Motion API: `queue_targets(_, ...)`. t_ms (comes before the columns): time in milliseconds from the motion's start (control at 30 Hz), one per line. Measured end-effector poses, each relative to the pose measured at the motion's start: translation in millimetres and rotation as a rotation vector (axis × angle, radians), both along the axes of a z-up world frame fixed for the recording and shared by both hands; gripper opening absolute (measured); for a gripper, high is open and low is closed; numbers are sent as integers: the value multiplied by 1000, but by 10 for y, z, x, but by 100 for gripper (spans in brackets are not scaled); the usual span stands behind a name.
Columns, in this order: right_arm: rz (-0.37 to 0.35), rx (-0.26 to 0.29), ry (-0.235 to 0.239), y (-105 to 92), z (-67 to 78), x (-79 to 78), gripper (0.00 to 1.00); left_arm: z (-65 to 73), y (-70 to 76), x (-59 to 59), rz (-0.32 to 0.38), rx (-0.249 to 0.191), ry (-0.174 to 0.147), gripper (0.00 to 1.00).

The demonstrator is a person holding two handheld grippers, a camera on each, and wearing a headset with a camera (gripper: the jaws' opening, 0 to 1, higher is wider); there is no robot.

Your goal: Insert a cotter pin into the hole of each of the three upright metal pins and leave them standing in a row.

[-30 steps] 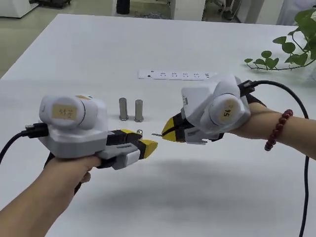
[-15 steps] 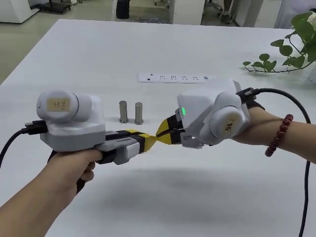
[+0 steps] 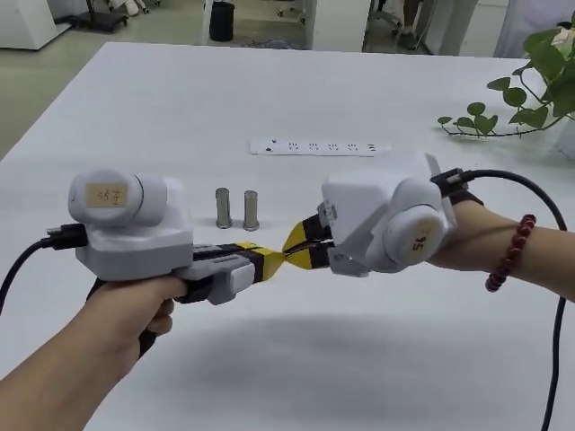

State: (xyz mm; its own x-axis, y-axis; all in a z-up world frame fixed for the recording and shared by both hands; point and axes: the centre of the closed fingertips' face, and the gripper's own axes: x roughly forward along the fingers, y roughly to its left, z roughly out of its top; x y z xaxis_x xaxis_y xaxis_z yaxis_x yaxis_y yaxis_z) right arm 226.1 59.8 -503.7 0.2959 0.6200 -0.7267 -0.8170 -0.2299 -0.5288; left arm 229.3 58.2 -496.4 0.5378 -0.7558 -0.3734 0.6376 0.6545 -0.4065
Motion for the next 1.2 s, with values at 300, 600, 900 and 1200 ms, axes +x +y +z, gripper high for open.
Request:
queue_targets(300, -30, 13, 43, -3, -14, -12, 0, -2, -7, -21, -17, 37, -34, 0)
queue_targets(600, -85, 50, 117, -36, -20, 9, 0, 0, -5, -43, -50, 66, -74, 0)
queue_targets(900, -161, 105, 262, -95, -88, -13, 3, -68, 29, -48, -84, 132, -129, 0)
queue_targets(1200, -237, 164, 427, -131, -157, -34, 5, -201, 48, -67, -144, 211, -188, 0)
